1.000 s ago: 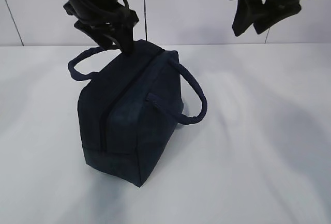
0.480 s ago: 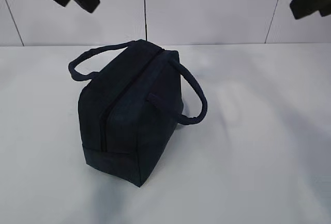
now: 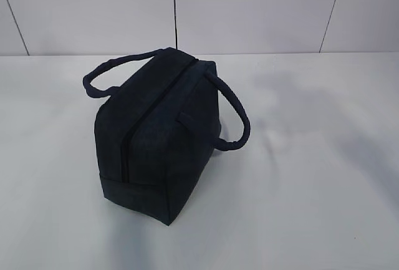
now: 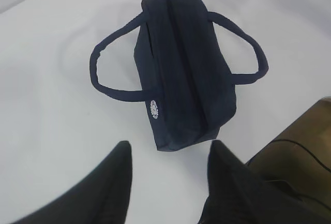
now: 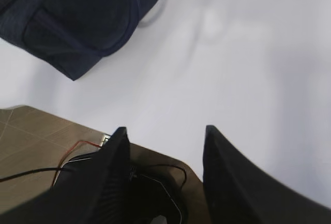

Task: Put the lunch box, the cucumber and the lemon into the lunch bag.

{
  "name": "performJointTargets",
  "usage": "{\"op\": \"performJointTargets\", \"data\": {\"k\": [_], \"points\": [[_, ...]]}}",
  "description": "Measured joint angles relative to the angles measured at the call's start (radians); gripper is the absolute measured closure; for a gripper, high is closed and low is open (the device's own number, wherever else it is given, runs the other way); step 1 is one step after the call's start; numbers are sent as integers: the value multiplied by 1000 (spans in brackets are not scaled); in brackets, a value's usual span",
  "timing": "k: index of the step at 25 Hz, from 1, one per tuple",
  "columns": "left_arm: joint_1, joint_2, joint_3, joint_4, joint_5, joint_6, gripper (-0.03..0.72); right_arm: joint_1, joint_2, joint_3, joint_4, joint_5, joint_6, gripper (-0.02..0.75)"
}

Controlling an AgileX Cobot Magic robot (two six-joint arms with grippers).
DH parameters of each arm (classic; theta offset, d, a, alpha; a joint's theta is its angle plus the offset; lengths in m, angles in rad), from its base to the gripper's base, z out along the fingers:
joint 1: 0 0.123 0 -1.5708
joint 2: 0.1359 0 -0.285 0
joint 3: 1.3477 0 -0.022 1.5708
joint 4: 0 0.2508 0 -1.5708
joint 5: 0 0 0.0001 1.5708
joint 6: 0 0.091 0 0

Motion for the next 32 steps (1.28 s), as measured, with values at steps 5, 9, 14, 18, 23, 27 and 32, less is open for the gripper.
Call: {"op": "performJointTargets", "data": {"k": [5, 9, 14, 18, 23, 27, 32], "points": [[0, -192, 99, 0, 5, 0, 371, 0, -161, 120, 0, 2, -14, 390], [0, -349, 202, 0, 7, 0, 379, 0, -336, 220, 1, 3, -20, 390], [0, -544, 347, 0, 8, 0, 392, 0, -569, 329, 1, 10, -36, 391], [0, -682, 452, 0, 9, 0, 412, 0, -715, 413, -1, 13, -68, 391], [0, -869, 641, 13, 7, 0, 441, 0, -864, 544, -67, 16, -51, 390], [0, -1043, 792, 22, -11, 0, 446, 0, -949, 649, -86, 17, -34, 390], [0, -1203, 924, 22, -37, 0, 447, 0, -1052, 725, -92, -16, -57, 390]]}}
